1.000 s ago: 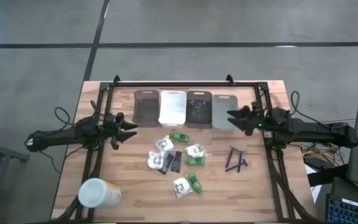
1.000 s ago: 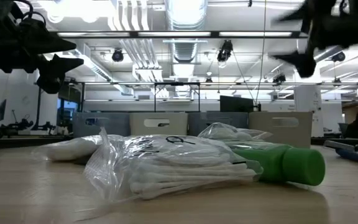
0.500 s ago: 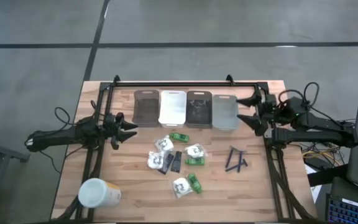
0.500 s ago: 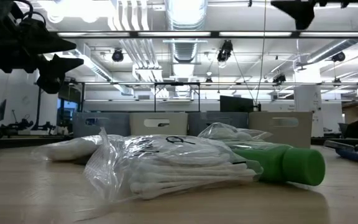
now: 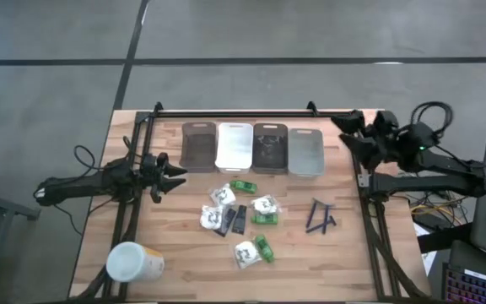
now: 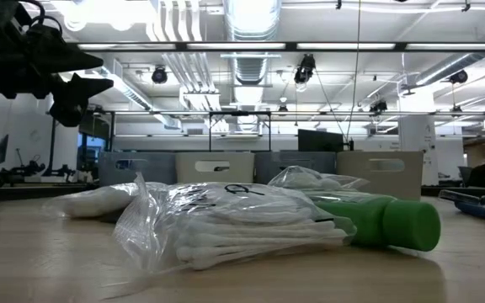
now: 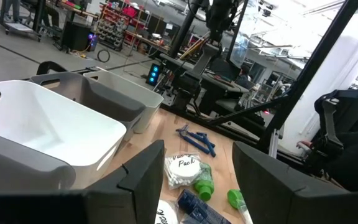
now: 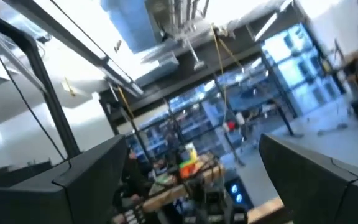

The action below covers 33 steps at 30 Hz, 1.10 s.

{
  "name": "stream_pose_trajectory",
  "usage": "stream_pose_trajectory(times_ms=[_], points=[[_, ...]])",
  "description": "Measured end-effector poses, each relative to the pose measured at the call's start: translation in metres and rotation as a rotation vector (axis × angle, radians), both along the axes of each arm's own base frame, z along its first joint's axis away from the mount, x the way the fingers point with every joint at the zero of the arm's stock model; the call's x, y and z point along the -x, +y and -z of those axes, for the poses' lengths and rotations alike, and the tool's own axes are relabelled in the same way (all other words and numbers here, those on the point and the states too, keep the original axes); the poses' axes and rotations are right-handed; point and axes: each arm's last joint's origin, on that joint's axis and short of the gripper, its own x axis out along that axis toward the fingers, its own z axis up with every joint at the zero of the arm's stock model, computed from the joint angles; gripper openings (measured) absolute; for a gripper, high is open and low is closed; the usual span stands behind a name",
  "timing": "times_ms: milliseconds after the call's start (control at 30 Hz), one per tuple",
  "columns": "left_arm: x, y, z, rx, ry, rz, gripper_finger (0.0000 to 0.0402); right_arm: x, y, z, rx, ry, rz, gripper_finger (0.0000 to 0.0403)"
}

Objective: Pick & Place Travel size toiletries
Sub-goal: Put the right razor into the gray bin

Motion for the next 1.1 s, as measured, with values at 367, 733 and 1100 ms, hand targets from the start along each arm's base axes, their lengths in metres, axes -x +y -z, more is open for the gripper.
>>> stream_pose_trajectory(times_ms=[367,733,1100], points=[[0.000,0.000,0.000,0.000,0.000,0.000,0.0194,-0.043,-0.002,0.000,-0.025,-0.056,-0.155,0.0363],[0.000,0.000,0.000,0.000,0.000,0.001,0.0194,-0.077,0.000,0.044,-0.397,0.872,-0.115,0.0363],[0.000,0.000,0.000,0.000,0.000,0.001,0.0194,-0.084,0.035,0.075,-0.247,1.774,-0.160,0.0363]])
